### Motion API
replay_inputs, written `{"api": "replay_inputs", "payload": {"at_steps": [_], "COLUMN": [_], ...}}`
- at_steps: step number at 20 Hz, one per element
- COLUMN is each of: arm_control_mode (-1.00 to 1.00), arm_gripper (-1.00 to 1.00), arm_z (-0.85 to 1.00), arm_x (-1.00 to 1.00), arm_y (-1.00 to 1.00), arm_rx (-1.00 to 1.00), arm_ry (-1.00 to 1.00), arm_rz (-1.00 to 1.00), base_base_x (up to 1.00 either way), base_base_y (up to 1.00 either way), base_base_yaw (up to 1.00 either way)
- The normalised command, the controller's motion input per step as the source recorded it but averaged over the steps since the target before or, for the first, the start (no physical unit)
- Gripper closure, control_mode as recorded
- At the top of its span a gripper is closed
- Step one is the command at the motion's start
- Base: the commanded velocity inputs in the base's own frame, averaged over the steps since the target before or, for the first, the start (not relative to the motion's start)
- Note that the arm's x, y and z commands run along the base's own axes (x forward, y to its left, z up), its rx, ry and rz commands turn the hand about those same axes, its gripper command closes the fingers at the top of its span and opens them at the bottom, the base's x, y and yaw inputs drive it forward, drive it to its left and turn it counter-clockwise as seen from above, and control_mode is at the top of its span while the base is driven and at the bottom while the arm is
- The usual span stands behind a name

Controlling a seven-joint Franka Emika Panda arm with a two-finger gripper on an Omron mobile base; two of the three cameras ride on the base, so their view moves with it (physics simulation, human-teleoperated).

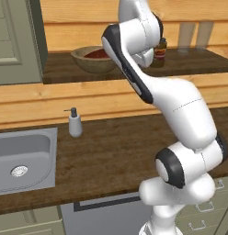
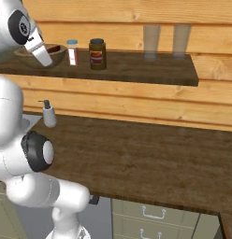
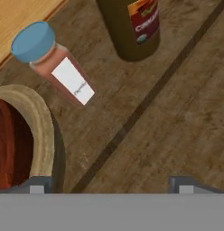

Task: Pick up the bowls on the counter and stack them on top of one another in the open cabinet. Place the smaller bowl on top of the larger bowl.

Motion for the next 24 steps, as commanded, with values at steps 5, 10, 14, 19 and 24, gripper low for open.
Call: {"api": "replay_inputs", "payload": {"at_steps": [5, 10, 14, 19, 24], "arm_control_mode": [-1.00, -1.00, -1.00, -1.00, -1.00], "arm_gripper": [-1.00, -1.00, -1.00, -1.00, -1.00], "arm_z": [-0.01, -0.25, -0.62, -0.59, -0.49], "arm_x": [-0.34, -0.98, -0.74, -0.60, -0.44], "arm_y": [-0.03, -0.43, -0.26, -0.30, -0.27], "arm_rx": [0.00, 0.00, -0.04, -0.08, -0.11], "arm_ry": [-0.01, 0.00, 0.01, 0.15, 0.17], "arm_rz": [0.06, 0.15, 0.19, 0.15, 0.16], "base_base_x": [0.00, 0.00, 0.00, 0.00, 0.00], "base_base_y": [0.00, 0.00, 0.00, 0.00, 0.00], "base_base_yaw": [0.00, 0.00, 0.00, 0.00, 0.00]}}
